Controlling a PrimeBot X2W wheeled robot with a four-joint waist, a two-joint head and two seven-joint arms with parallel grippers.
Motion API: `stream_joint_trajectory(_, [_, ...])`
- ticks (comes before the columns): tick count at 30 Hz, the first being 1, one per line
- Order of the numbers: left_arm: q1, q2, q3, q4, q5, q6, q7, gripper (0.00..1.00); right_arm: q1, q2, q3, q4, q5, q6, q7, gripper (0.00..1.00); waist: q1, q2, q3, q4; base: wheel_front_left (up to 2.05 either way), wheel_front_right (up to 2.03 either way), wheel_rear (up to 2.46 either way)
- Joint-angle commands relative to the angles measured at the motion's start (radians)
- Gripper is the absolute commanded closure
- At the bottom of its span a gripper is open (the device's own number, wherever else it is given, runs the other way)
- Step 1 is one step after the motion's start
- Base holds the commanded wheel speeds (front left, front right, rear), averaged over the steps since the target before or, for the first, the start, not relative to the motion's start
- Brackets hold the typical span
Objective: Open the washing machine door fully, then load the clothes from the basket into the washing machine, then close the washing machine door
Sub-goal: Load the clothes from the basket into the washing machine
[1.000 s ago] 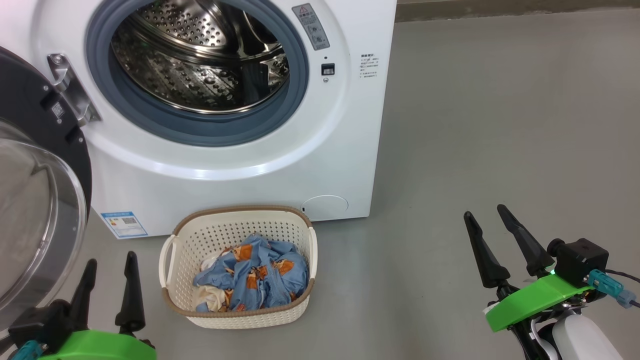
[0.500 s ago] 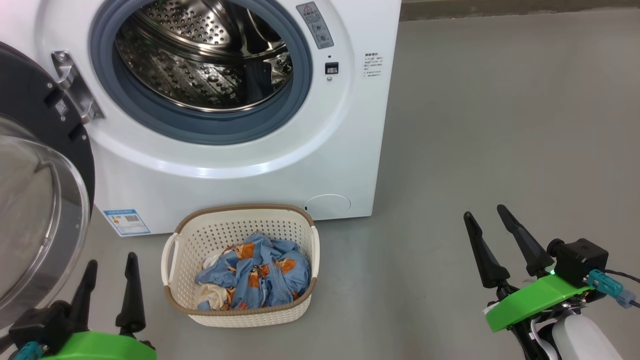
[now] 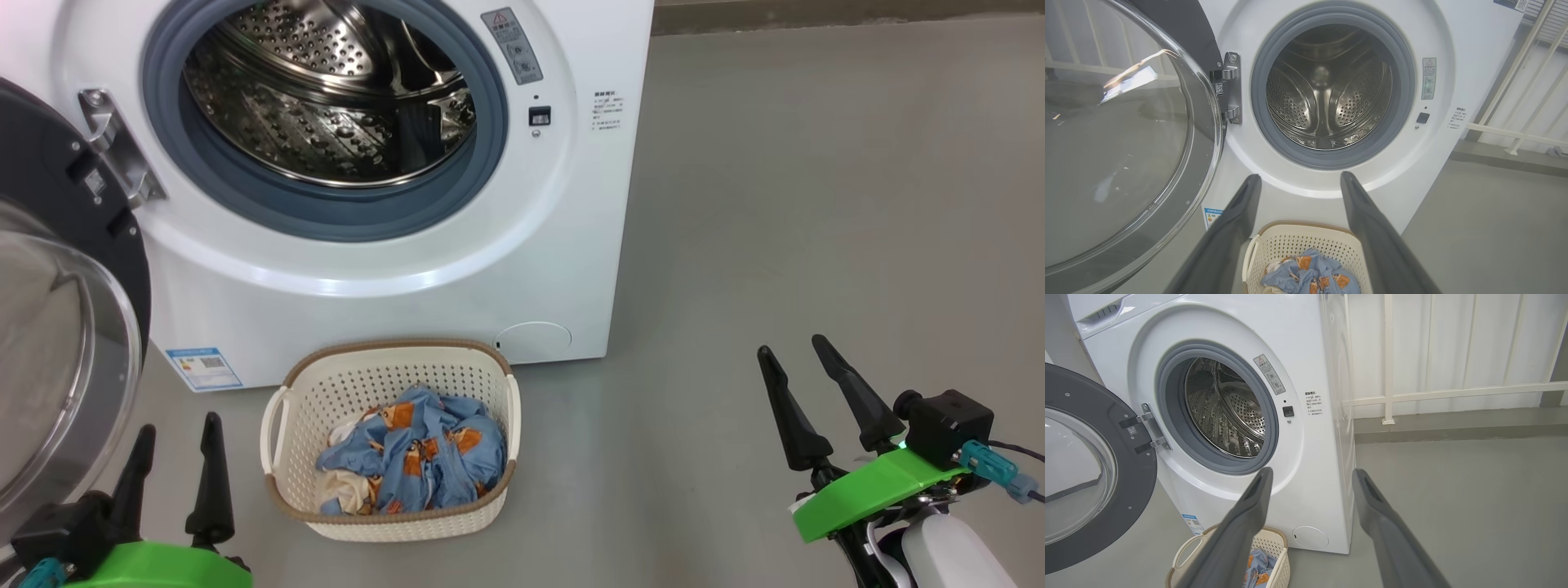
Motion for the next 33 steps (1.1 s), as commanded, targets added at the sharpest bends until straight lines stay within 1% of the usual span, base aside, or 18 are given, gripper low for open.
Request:
stream_joint_trajectory(1, [-0.032, 0.033, 0.038, -0.025, 0.01, 0.006, -0.01, 0.0, -0.011, -0.004, 0.016, -0.025, -0.006, 0.002, -0.012, 0.0, 0.0, 0.0, 0.002, 0.001, 1.21, -1.21, 0.0])
stream_joint_trajectory(21, [-0.045, 0.044, 0.05, -0.04, -0.001, 0.017, -0.01, 0.0, -0.012, 0.003, 0.009, -0.034, -0.009, 0.002, -0.012, 0.0, 0.0, 0.0, 0.027, 0.004, 1.45, -1.45, 0.0])
stream_joint_trajectory(26, [-0.047, 0.044, 0.049, -0.043, -0.007, 0.013, -0.01, 0.0, -0.014, 0.006, 0.007, -0.037, -0.011, 0.002, -0.012, 0.0, 0.0, 0.0, 0.032, 0.002, 0.73, -0.73, 0.0])
stream_joint_trajectory(33, [-0.047, 0.047, 0.045, -0.046, -0.008, 0.015, -0.01, 0.0, -0.014, 0.01, 0.006, -0.037, -0.014, 0.002, -0.012, 0.0, 0.0, 0.0, 0.035, 0.003, 0.08, -0.08, 0.0])
